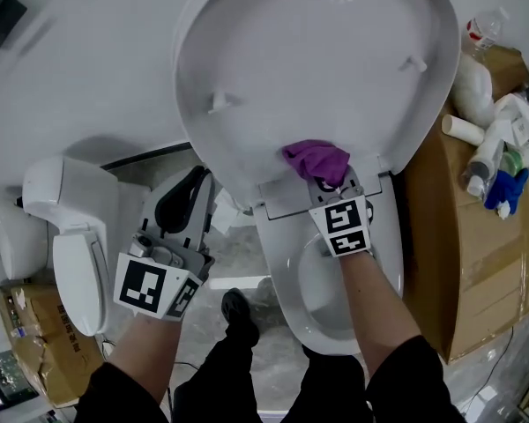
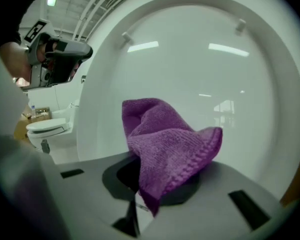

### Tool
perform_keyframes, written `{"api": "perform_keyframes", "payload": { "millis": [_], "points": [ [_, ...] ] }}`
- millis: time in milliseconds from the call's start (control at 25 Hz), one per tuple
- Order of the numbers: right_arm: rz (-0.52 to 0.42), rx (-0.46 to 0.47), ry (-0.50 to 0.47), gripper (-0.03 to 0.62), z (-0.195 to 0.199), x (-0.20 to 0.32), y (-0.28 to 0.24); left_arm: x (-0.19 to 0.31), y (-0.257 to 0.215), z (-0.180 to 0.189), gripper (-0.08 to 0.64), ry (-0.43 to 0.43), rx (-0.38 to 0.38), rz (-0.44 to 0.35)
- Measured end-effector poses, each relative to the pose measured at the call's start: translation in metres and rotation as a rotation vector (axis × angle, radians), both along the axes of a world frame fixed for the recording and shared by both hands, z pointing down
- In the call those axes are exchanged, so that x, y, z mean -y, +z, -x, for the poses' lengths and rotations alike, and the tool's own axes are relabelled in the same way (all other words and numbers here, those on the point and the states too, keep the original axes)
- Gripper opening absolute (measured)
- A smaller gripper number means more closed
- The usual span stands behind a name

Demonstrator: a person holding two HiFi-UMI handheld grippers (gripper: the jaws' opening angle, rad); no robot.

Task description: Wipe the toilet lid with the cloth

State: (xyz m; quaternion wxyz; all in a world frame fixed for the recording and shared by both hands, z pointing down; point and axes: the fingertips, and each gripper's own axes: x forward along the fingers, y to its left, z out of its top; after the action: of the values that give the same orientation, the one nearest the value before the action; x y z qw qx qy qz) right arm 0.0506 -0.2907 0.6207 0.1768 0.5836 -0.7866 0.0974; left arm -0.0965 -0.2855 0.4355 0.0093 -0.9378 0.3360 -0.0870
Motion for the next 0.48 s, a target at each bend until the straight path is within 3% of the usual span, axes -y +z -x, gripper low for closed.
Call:
{"api": "perform_keyframes", "payload": {
  "millis": [480],
  "points": [
    [0.014, -0.061, 0.247, 0.055, -0.148, -0.020, 0.027, 0.002, 0.016, -0.014, 0.041, 0.024, 0.042, -0.012]
  ]
}}
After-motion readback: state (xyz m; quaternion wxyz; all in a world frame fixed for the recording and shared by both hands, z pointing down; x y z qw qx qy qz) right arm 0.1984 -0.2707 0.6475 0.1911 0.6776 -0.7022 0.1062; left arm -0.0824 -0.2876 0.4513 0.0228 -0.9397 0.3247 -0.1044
